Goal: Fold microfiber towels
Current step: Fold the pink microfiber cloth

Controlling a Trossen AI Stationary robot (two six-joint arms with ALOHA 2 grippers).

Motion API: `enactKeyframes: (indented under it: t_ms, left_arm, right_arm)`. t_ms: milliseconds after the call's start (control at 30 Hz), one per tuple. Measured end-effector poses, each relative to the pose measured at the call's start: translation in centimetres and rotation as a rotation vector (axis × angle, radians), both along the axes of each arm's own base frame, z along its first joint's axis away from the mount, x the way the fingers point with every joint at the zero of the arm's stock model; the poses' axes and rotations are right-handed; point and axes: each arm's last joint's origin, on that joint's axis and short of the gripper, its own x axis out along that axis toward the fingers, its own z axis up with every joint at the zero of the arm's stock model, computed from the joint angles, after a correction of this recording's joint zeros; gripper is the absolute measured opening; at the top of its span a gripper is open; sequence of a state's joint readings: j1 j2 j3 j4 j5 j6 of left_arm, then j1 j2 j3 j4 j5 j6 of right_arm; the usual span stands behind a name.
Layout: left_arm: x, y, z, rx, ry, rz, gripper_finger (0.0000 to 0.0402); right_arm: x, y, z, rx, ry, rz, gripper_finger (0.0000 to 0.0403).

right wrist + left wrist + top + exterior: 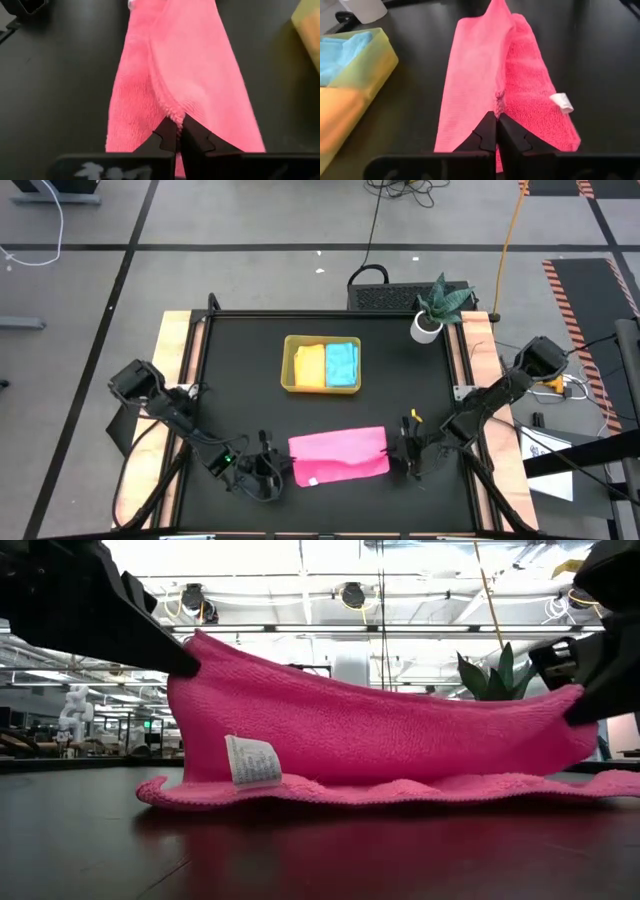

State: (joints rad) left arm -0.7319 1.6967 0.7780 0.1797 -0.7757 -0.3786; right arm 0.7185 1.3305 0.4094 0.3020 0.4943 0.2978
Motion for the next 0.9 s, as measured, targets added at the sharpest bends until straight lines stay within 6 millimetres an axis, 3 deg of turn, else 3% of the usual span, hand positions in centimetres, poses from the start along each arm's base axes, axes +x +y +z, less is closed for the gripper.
enactKeyframes:
  t_ms: [267, 667, 800, 900]
  left_arm:
    - [0.4, -0.2, 0.4, 0.005, -0.029, -0.043, 0.0004]
    - [1.0, -1.7, -4.9, -0.012, 0.013, -0.068, 0.0012]
    - [0.9, -1.6, -4.7, 0.027, 0.017, -0.071, 0.0008]
    - [0.7, -1.6, -3.1, 0.075, -0.030, -0.074, 0.0005]
  right_arm:
    - [0.2, -0.3, 2.1, -0.104, -0.053, -0.066, 0.0000]
    - [-0.8, -0.8, 0.9, -0.087, 0.006, -0.104, 0.0000]
    - [-0.7, -0.6, 1.0, -0.035, 0.004, -0.077, 0.0000]
    - [-0.5, -0.1, 1.5, -0.003, -0.045, -0.053, 0.0000]
